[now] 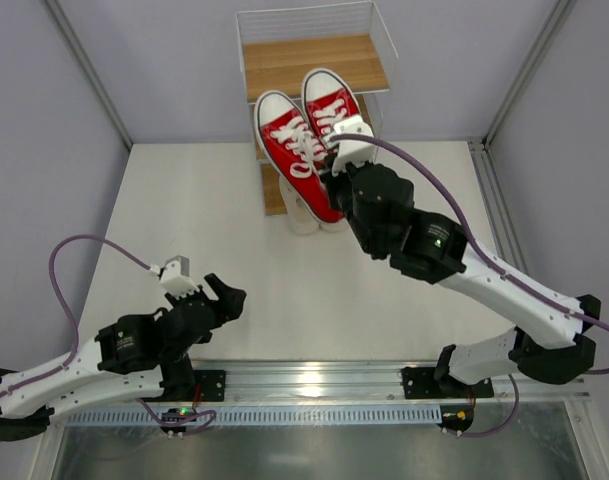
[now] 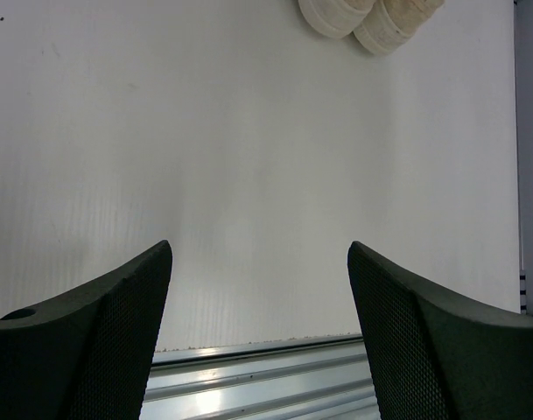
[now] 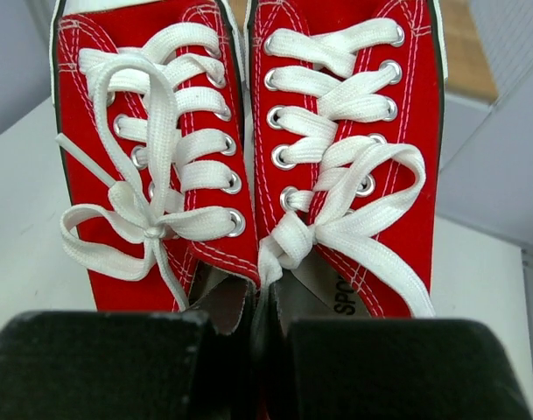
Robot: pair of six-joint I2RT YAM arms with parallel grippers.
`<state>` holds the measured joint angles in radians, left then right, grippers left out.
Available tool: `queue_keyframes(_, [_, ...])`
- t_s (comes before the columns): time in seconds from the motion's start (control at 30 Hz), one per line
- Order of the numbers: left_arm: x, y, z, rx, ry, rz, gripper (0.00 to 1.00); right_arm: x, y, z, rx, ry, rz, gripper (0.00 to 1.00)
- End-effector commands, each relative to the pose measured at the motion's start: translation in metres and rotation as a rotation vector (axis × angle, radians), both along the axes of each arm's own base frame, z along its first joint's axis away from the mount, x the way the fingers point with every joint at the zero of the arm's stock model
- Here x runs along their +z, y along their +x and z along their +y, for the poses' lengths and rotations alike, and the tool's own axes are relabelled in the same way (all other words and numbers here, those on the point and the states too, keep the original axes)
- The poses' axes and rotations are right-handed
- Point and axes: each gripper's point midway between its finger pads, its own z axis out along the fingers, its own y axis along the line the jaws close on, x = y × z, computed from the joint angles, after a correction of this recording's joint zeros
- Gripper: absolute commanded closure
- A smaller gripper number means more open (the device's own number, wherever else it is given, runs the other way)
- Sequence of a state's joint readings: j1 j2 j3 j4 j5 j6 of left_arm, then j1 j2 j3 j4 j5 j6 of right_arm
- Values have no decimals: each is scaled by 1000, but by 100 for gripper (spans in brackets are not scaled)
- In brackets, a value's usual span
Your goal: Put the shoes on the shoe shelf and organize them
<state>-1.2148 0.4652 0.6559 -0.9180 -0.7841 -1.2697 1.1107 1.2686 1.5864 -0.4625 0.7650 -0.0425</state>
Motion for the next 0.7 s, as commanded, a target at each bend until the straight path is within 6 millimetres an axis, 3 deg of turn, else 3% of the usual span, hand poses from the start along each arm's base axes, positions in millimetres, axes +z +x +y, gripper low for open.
queue_keyframes(0.0, [14, 3, -2, -3, -30, -28, 20, 102, 33, -16, -157, 150, -235, 96])
queue_keyframes(0.03, [16, 1, -2, -11, -44, -24, 20, 106, 43, -16, -178, 155, -242, 96])
queue_keyframes(0.07, [15, -1, -2, -16, -45, -20, 20, 99, 60, -3, -188, 137, -231, 96])
queue_keyframes(0.1, [15, -2, -2, -20, -52, -18, 20, 119, 71, -18, -231, 179, -255, 96])
queue_keyframes(0.23, [13, -8, 2, -33, -78, 1, 21, 137, 113, -16, -285, 203, -298, 96])
queue_keyframes(0.27, [8, -11, 6, -30, -87, 15, 22, 153, 130, -8, -291, 226, -336, 96])
queue_keyframes(0.33, [5, -12, 9, -26, -79, 18, 22, 158, 133, -9, -295, 224, -351, 96])
queue_keyframes(0.37, [5, -13, 11, -26, -90, 17, 22, 170, 132, -10, -294, 251, -378, 96])
queue_keyframes(0.67, [8, -16, 29, -2, -132, 0, 23, 179, 157, -18, -282, 314, -415, 96])
